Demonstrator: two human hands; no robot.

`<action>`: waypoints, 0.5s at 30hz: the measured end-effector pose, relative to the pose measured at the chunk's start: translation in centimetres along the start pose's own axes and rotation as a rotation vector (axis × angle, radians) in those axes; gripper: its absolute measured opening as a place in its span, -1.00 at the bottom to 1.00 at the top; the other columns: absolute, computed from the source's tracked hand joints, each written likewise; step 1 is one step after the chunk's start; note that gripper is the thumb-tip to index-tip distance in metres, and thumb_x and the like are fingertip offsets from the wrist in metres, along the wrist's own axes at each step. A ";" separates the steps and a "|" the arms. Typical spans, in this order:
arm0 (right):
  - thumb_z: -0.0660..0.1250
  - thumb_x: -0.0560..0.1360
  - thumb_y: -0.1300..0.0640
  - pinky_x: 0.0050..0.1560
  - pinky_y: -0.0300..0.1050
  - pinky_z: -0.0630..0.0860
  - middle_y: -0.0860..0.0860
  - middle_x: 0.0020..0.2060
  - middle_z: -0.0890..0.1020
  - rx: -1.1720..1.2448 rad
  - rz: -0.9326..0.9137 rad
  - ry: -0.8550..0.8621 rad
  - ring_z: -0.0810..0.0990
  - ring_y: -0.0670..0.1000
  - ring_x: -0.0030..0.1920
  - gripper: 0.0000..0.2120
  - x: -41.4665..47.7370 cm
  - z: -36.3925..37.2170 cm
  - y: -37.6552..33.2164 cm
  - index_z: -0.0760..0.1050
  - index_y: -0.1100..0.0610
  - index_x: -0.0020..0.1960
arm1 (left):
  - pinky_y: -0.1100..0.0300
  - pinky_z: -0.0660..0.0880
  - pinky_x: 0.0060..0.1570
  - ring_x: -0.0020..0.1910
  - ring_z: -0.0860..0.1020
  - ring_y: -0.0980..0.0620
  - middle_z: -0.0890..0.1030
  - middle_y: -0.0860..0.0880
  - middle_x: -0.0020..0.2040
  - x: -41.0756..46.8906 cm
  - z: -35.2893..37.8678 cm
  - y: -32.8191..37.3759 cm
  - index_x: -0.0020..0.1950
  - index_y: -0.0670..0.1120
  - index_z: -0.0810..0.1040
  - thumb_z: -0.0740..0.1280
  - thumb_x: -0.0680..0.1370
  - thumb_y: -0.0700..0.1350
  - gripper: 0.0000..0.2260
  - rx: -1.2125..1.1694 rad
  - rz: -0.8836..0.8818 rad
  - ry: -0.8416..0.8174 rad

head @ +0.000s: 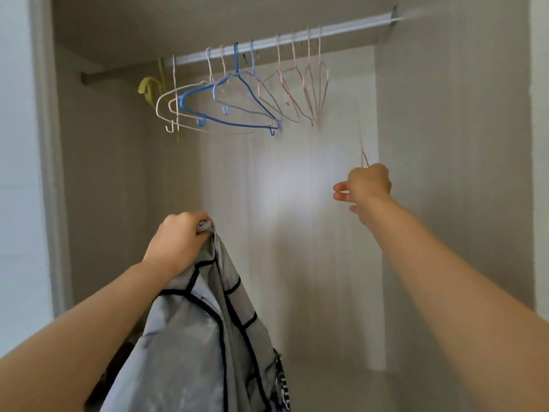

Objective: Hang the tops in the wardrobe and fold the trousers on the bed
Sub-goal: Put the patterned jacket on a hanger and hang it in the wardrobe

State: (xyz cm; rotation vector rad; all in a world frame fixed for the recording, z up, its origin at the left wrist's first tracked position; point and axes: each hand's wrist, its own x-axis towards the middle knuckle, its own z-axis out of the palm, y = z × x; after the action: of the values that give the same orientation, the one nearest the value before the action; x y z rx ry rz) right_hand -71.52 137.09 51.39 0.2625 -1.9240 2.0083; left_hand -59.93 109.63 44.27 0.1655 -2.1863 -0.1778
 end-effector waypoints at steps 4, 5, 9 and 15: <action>0.02 0.55 0.29 -0.38 -0.24 0.30 0.04 -0.36 0.56 0.049 0.107 -0.128 0.42 -0.01 -0.48 -0.75 -7.0 -0.3 3.0 0.34 0.17 0.18 | 0.02 0.47 -0.22 -0.20 0.51 -0.20 0.57 -0.10 -0.26 -2.7 -1.3 -0.7 -0.27 0.00 0.49 0.32 0.52 -0.23 -0.80 0.026 -0.043 -0.009; 0.03 0.56 0.28 -0.36 -0.23 0.31 0.03 -0.37 0.56 0.062 0.144 -0.176 0.41 -0.02 -0.47 -0.72 -8.5 -0.4 3.6 0.36 0.17 0.23 | 0.01 0.48 -0.21 -0.19 0.51 -0.20 0.58 -0.11 -0.24 -3.5 -1.7 -0.8 -0.21 -0.07 0.53 0.32 0.52 -0.22 -0.88 0.034 -0.054 -0.006; 0.07 0.57 0.25 -0.31 -0.19 0.46 0.00 -0.40 0.51 0.163 0.286 -0.409 0.40 -0.04 -0.51 -0.75 -14.1 -1.3 4.9 0.48 0.15 0.13 | 0.07 0.45 -0.26 -0.24 0.51 -0.17 0.55 -0.12 -0.27 -6.8 -3.8 -2.1 -0.25 -0.10 0.48 0.32 0.54 -0.21 -0.84 0.079 -0.126 -0.029; 0.16 0.60 0.20 -0.38 -0.18 0.53 -0.04 -0.56 0.41 0.233 0.354 -0.754 0.33 -0.08 -0.61 -0.87 -18.7 -1.7 3.9 0.48 0.12 -0.05 | 0.13 0.29 -0.34 -0.38 0.34 -0.05 0.36 -0.03 -0.45 -12.0 -9.6 -4.8 -0.45 -0.09 0.27 0.27 0.48 -0.25 -0.67 0.249 -0.251 -0.177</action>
State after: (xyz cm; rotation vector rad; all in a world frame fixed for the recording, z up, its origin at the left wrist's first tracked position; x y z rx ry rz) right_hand -55.54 136.45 40.79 0.9056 -2.2645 2.6346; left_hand -44.90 106.50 39.37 0.5854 -2.3545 -0.0608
